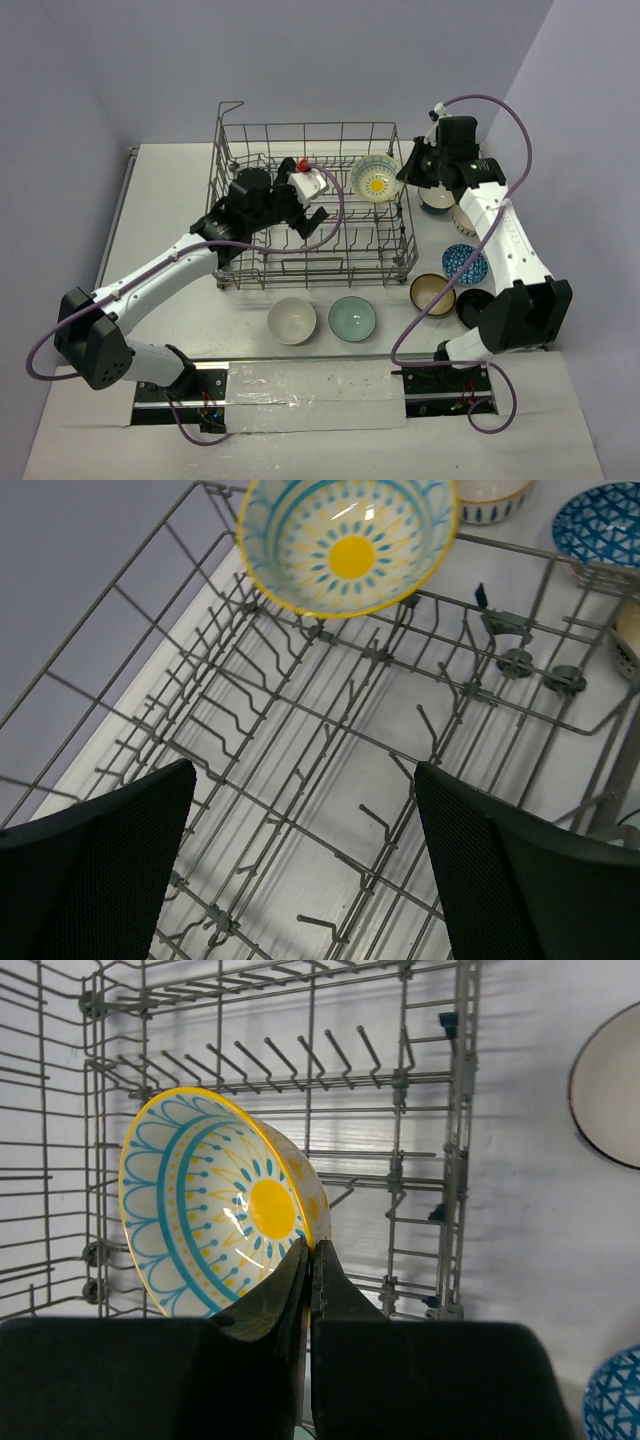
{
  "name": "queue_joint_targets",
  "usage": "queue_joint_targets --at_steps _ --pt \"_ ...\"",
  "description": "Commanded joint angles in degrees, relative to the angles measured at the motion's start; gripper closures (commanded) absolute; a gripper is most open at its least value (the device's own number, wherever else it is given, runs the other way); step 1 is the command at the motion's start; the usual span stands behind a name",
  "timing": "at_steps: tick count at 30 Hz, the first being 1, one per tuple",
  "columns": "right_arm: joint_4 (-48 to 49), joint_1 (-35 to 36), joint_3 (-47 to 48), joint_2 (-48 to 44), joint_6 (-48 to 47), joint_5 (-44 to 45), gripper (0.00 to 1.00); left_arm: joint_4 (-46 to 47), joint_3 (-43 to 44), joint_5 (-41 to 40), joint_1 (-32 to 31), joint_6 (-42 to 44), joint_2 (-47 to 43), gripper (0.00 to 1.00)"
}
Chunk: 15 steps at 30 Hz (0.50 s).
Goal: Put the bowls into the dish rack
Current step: Pass from the right arm to the left
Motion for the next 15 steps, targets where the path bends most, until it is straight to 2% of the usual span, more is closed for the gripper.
queue_joint_targets --at_steps 1,6,15 --pt "2.2 0.6 4.6 1.5 -0.6 -5.4 1.0 0.3 1.5 5.3 -1.6 5.2 -2.1 0.05" --pt "2.2 2.1 5.7 4.1 -0.6 -10.0 1.0 -2.4 4.8 7.5 -3.0 9.1 0.8 0.08" --pt "1.3 4.6 5.2 4.1 -1.1 -11.0 1.0 -2.1 6.2 7.1 -5.6 15.5 5.0 0.09"
